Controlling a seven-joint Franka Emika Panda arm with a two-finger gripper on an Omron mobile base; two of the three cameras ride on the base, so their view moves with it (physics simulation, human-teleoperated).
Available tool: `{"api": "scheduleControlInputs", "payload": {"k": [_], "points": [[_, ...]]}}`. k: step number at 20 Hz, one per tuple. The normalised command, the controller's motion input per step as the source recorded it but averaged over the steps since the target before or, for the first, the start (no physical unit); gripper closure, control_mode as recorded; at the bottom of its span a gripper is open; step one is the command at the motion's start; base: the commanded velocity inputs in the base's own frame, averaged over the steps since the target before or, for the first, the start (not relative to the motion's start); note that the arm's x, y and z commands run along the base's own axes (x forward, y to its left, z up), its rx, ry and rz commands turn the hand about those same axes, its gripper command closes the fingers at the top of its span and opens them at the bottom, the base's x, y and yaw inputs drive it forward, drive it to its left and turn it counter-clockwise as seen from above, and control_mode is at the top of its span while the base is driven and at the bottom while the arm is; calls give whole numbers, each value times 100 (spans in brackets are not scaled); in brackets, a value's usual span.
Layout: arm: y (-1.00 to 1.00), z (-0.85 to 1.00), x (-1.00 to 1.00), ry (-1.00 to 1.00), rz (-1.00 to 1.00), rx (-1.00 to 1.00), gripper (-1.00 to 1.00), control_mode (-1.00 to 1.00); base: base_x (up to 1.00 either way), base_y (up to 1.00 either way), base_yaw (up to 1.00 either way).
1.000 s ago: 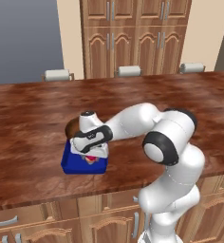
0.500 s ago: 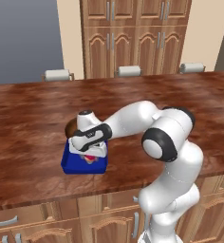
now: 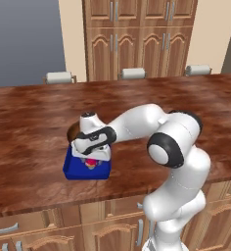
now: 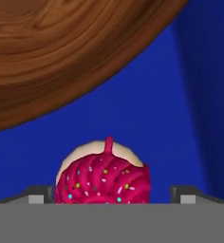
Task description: Place the bowl with cake and the cupcake onto the tray.
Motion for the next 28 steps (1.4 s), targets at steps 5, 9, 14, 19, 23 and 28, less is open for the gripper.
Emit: {"api": "scheduleControlInputs", "payload": {"k": [5, 9, 14, 19, 23, 28], "points": [[-22, 54, 0, -1, 0, 0, -100, -100, 0, 0, 0], [-36, 58, -10, 0, 0, 0, -100, -100, 0, 0, 0], [-42, 50, -26, 0, 0, 0, -100, -100, 0, 0, 0], [-49, 41, -37, 0, 0, 0, -100, -100, 0, 0, 0], [-63, 32, -48, 0, 0, 0, -100, -100, 0, 0, 0], [-73, 30, -61, 0, 0, 0, -100, -100, 0, 0, 0]]}}
